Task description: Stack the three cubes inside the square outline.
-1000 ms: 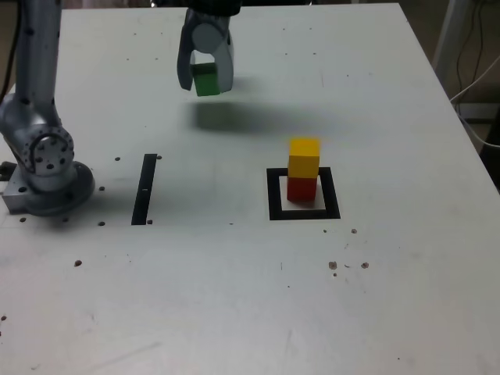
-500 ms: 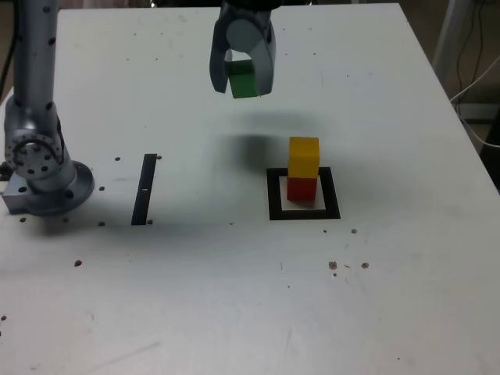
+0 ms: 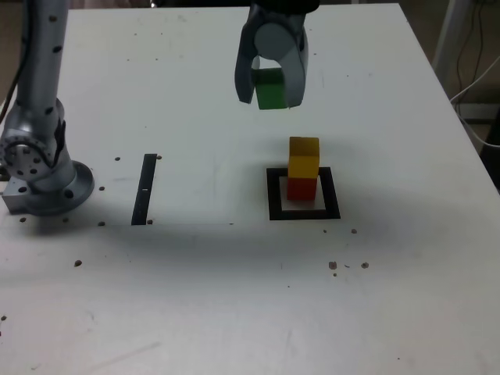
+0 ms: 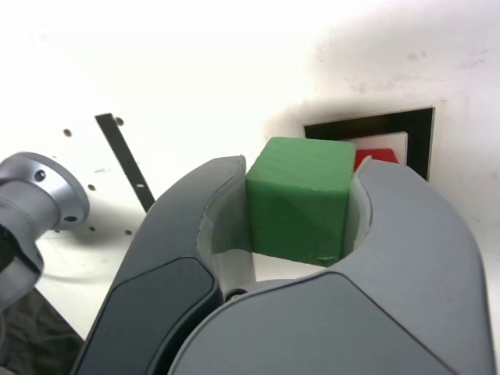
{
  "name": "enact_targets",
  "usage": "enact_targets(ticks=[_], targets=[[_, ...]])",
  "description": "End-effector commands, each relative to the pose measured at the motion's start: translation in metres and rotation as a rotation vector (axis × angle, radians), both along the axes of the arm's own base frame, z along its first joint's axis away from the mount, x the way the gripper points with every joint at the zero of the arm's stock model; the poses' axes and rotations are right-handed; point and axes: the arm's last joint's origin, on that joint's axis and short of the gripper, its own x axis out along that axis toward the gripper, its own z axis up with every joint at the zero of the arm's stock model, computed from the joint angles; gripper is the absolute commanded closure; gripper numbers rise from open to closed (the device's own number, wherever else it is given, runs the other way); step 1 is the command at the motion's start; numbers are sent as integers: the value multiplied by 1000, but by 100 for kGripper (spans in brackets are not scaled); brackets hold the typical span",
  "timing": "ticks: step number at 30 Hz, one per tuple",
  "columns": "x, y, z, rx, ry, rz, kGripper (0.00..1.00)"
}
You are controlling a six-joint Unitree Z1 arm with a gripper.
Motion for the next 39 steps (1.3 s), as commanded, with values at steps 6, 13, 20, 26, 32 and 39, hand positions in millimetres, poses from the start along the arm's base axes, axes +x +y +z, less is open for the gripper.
enact_targets(ticks=[6,13,20,26,32,39], targets=[[14,-25,0,-20,5,-33,71],[23,-38,-8,-43,28,-45,71],[29,-45,-16,-58,44,-46,71],[32,-46,-21,-61,52,-46,64],[32,-45,-27,-62,68,-47,5],[33,-43,-29,-61,73,-48,1]])
